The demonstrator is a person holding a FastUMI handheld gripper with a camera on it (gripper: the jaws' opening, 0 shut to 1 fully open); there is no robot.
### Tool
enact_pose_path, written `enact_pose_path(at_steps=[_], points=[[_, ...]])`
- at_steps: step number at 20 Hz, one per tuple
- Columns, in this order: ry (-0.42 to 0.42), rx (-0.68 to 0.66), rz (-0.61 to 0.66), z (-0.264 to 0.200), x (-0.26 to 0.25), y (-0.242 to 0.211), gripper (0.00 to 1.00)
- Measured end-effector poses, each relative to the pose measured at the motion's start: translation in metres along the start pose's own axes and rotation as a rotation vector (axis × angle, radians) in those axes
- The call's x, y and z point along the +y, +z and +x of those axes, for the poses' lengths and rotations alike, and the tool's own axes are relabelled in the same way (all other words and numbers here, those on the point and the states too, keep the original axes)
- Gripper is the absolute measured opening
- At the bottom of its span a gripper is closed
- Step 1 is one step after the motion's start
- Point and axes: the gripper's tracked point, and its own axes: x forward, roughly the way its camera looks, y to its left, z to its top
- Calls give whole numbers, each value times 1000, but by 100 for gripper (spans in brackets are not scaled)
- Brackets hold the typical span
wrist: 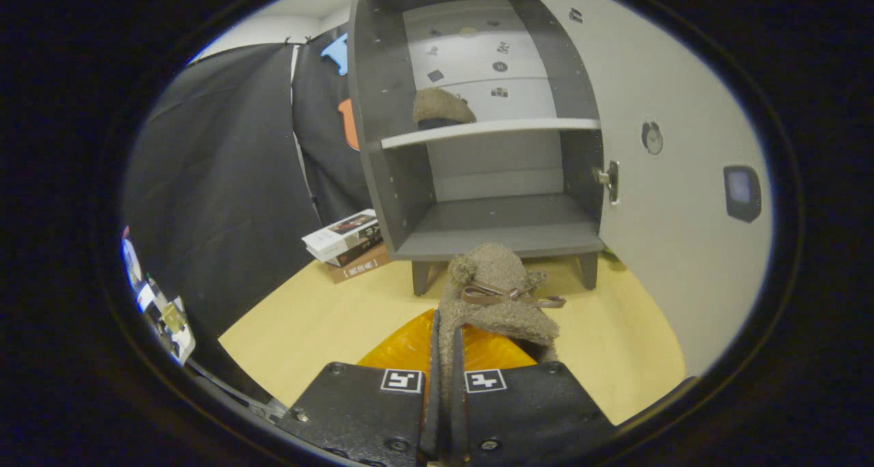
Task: Open the shoe cabinet door, grab the shoes and put them into the shoe cabinet, then close the shoe cabinet door.
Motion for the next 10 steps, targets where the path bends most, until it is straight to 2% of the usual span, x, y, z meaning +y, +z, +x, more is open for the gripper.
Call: enact_pose_path(at_steps=[7, 10], points=[[-28, -141, -98, -34, 1, 110, 10], [-38, -205, -138, -48, 5, 173, 10]])
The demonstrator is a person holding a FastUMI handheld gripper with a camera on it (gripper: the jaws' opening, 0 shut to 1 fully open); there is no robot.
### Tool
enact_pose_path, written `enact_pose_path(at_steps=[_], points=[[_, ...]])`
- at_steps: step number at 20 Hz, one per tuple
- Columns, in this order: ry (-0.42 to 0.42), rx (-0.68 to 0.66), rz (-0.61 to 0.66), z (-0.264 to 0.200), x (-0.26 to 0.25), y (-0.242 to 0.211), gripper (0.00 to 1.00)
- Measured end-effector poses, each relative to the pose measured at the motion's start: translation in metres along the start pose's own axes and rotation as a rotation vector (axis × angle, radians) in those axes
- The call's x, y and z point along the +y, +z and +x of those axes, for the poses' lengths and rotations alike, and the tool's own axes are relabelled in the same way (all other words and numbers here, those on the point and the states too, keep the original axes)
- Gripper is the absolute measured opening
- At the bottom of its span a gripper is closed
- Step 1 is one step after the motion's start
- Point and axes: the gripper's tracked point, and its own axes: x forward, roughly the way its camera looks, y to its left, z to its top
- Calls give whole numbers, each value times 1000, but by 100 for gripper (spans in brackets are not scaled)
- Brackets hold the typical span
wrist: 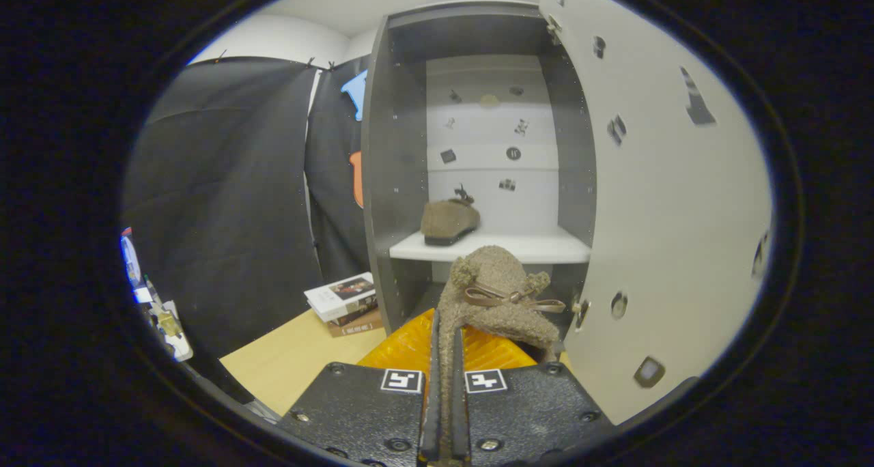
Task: Open the shoe cabinet door, grab the shoes and put them into the shoe cabinet, then close the shoe cabinet door.
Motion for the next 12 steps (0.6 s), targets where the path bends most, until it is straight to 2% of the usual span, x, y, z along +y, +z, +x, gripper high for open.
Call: enact_pose_path(at_steps=[6, 9, 12], points=[[-100, -119, -59, 19, -29, 113, 10], [-143, -160, -77, 43, -39, 154, 10], [-163, -141, -43, 69, -43, 178, 10]])
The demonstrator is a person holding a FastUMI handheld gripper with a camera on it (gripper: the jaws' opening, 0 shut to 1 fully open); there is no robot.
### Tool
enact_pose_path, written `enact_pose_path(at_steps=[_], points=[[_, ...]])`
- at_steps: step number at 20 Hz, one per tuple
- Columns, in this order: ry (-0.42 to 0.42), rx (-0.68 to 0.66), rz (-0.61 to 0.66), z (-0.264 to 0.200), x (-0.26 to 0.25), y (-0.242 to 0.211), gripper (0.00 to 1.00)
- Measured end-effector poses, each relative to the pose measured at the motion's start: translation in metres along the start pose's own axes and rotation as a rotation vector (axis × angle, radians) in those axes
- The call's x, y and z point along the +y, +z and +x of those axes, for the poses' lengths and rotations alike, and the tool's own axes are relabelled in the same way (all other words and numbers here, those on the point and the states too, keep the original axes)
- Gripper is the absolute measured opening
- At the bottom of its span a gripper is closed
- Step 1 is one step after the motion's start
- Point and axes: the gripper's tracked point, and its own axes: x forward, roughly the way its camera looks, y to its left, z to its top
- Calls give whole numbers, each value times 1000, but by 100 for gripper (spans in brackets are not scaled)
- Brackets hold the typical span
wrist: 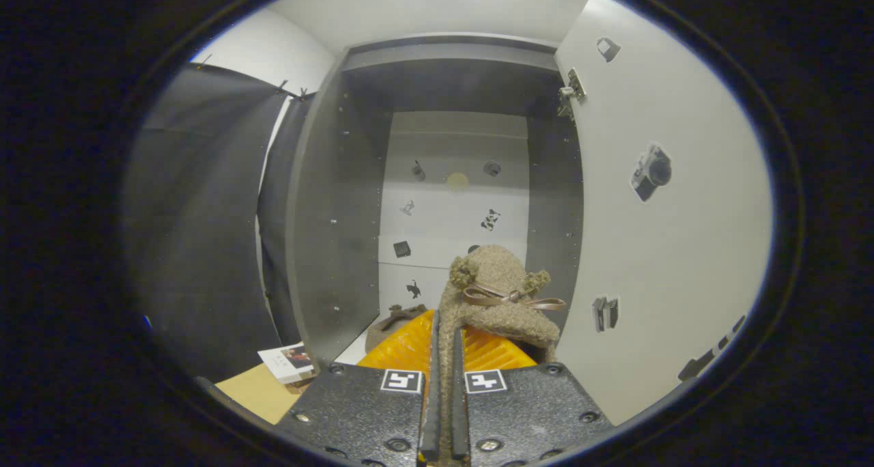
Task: Open the shoe cabinet door, grab the shoes and put them into the shoe cabinet, then close the shoe cabinet door.
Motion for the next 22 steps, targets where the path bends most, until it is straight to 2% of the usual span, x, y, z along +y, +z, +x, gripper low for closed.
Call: enact_pose_path(at_steps=[2, 5, 13, 19, 22], points=[[-1, 18, -18, 28, -3, 4, 10], [-47, 56, -53, 70, -16, -5, 10], [-133, 200, -145, 170, -55, -65, 10], [-45, 245, -104, 210, -31, -100, 10], [-46, 269, -79, 221, -29, -113, 11]])
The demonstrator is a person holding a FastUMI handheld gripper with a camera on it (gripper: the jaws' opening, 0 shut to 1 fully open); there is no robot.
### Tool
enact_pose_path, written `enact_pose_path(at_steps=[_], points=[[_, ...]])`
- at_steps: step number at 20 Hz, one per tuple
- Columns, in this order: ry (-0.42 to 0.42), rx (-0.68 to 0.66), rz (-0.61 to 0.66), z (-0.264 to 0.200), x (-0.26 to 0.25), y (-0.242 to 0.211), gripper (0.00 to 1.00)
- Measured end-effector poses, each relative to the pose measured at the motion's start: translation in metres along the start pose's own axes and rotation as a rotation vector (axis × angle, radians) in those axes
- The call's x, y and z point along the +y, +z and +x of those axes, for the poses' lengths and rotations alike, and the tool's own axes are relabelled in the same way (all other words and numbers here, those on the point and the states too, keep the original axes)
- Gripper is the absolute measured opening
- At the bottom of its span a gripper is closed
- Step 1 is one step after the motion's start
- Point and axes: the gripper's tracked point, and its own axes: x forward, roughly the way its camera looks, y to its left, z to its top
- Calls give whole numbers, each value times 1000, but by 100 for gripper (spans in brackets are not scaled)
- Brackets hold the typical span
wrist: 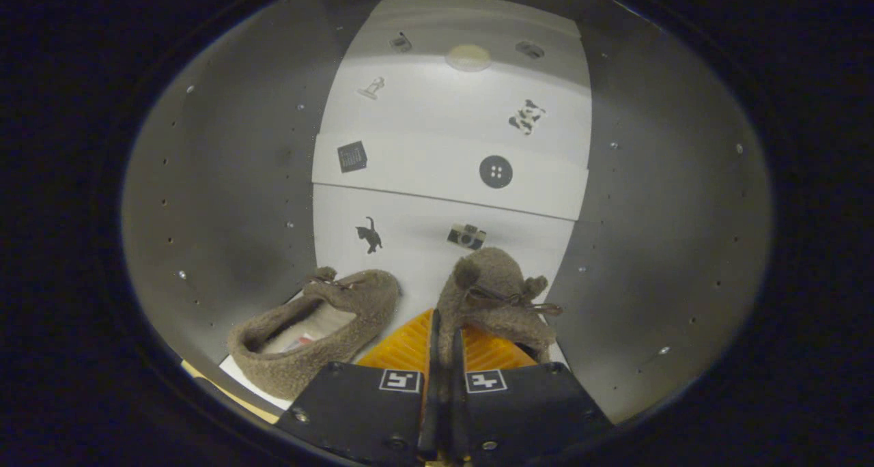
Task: Open the shoe cabinet door, grab the shoes and put them into the shoe cabinet, then close the shoe cabinet door.
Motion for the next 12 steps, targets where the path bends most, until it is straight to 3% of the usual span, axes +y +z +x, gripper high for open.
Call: enact_pose_path(at_steps=[3, 4, 8, 12], points=[[-27, -21, 9, 7, -6, -1, 12], [-33, -29, 8, 8, -7, -2, 18], [-63, -13, 25, 2, -11, -6, 59], [-61, -7, 49, -14, -9, -6, 82]])
